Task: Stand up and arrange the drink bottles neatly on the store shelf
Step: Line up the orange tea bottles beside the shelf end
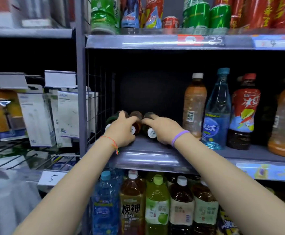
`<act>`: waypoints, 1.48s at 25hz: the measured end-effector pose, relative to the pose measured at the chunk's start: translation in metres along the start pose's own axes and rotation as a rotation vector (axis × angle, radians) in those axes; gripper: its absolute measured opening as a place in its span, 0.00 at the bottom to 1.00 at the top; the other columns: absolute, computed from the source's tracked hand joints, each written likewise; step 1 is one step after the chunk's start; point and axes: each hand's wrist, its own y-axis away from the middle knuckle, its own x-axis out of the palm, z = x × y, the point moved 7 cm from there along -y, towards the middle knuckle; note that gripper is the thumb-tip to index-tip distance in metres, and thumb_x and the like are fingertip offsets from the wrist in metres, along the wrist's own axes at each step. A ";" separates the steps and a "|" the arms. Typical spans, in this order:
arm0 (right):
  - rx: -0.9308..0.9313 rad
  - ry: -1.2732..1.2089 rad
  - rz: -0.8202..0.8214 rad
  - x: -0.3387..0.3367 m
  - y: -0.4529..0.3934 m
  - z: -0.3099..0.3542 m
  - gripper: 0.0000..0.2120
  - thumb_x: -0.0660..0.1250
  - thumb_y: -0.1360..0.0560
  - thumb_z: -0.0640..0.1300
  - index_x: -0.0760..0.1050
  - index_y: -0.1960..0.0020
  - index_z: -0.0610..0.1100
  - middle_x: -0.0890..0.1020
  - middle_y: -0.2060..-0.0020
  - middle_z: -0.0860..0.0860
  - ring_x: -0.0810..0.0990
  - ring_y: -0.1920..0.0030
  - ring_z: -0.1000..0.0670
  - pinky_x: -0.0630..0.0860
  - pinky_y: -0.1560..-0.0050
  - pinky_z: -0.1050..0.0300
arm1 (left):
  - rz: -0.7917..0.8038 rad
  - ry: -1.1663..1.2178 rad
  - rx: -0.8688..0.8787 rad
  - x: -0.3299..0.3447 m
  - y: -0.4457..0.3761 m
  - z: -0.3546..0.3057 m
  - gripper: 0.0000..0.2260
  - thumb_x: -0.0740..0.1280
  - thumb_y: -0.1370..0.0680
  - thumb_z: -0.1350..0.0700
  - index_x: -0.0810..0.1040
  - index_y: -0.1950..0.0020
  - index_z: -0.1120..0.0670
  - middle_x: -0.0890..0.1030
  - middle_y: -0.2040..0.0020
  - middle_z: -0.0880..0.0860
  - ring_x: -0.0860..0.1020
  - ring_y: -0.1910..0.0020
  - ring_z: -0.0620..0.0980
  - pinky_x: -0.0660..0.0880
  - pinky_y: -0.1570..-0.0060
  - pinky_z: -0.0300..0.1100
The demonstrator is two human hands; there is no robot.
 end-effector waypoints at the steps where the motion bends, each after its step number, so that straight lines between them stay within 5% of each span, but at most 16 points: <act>1: -0.013 0.029 -0.022 -0.003 -0.001 0.001 0.34 0.62 0.26 0.32 0.61 0.25 0.56 0.68 0.31 0.49 0.74 0.40 0.41 0.76 0.47 0.48 | -0.015 0.047 0.013 0.000 0.001 0.000 0.23 0.70 0.28 0.58 0.73 0.33 0.47 0.65 0.38 0.57 0.77 0.46 0.63 0.74 0.44 0.48; 4: -0.053 0.048 -0.068 -0.012 0.006 0.001 0.29 0.69 0.26 0.40 0.65 0.29 0.55 0.71 0.35 0.50 0.72 0.38 0.44 0.76 0.44 0.46 | -0.090 0.130 0.026 -0.001 0.003 -0.001 0.18 0.69 0.27 0.61 0.76 0.38 0.48 0.65 0.41 0.55 0.76 0.47 0.59 0.69 0.51 0.41; 7: -0.024 -0.319 -0.195 -0.040 0.020 -0.004 0.25 0.76 0.30 0.47 0.71 0.36 0.49 0.75 0.43 0.50 0.74 0.41 0.45 0.72 0.41 0.52 | -0.119 0.158 0.041 0.001 0.003 0.002 0.17 0.69 0.28 0.61 0.76 0.39 0.52 0.68 0.40 0.56 0.76 0.45 0.60 0.70 0.48 0.42; 12: 0.319 -0.735 -0.587 -0.087 0.024 -0.043 0.15 0.70 0.24 0.53 0.74 0.42 0.48 0.78 0.51 0.55 0.76 0.51 0.55 0.66 0.60 0.74 | -0.155 0.199 0.059 0.001 0.001 0.003 0.15 0.69 0.28 0.62 0.78 0.43 0.51 0.68 0.47 0.53 0.76 0.49 0.57 0.65 0.55 0.37; 17: 0.458 -0.818 -0.690 -0.074 0.008 -0.046 0.25 0.64 0.21 0.54 0.63 0.28 0.45 0.72 0.39 0.42 0.74 0.44 0.45 0.65 0.48 0.60 | -0.360 0.377 0.201 -0.018 0.012 -0.004 0.19 0.70 0.27 0.64 0.78 0.38 0.51 0.71 0.48 0.52 0.75 0.51 0.51 0.64 0.55 0.31; 22: 0.530 -0.706 -0.505 -0.052 -0.005 -0.049 0.31 0.65 0.20 0.50 0.55 0.23 0.44 0.66 0.33 0.39 0.70 0.35 0.36 0.70 0.40 0.51 | -0.704 0.522 0.292 -0.074 0.023 -0.016 0.21 0.71 0.25 0.60 0.76 0.32 0.54 0.76 0.49 0.52 0.74 0.52 0.47 0.68 0.48 0.30; 26: 0.378 -0.562 -0.903 -0.074 0.030 -0.031 0.22 0.62 0.25 0.43 0.70 0.32 0.39 0.74 0.43 0.43 0.74 0.41 0.43 0.70 0.38 0.50 | -0.753 0.456 0.307 -0.117 0.002 -0.032 0.19 0.69 0.24 0.54 0.76 0.33 0.52 0.77 0.52 0.50 0.75 0.51 0.53 0.72 0.47 0.46; 27: 0.286 -0.659 -0.873 -0.072 0.034 -0.022 0.21 0.64 0.25 0.44 0.71 0.33 0.41 0.75 0.44 0.47 0.75 0.43 0.49 0.72 0.40 0.55 | -0.761 0.445 0.299 -0.123 -0.004 -0.035 0.18 0.69 0.24 0.53 0.76 0.34 0.52 0.78 0.52 0.50 0.76 0.50 0.55 0.72 0.47 0.48; 30: 0.180 -0.979 -0.439 -0.048 0.026 0.010 0.28 0.73 0.26 0.51 0.64 0.31 0.51 0.74 0.46 0.60 0.73 0.48 0.67 0.69 0.54 0.79 | -0.785 0.541 0.312 -0.126 -0.014 -0.040 0.15 0.68 0.23 0.52 0.78 0.37 0.53 0.77 0.52 0.47 0.77 0.50 0.53 0.74 0.46 0.49; 34: 0.264 -0.885 -0.565 -0.046 0.015 0.005 0.26 0.73 0.27 0.54 0.70 0.33 0.48 0.79 0.46 0.56 0.77 0.44 0.57 0.75 0.47 0.68 | -0.796 0.659 0.264 -0.121 -0.020 -0.026 0.14 0.68 0.23 0.53 0.78 0.38 0.54 0.78 0.51 0.45 0.79 0.51 0.48 0.77 0.47 0.46; 37: 0.245 -0.961 -0.488 -0.045 0.001 0.013 0.31 0.75 0.29 0.55 0.67 0.32 0.48 0.78 0.42 0.54 0.76 0.43 0.55 0.74 0.44 0.60 | -0.811 0.692 0.252 -0.124 -0.020 -0.018 0.12 0.69 0.23 0.54 0.78 0.40 0.53 0.79 0.52 0.44 0.79 0.54 0.46 0.77 0.49 0.48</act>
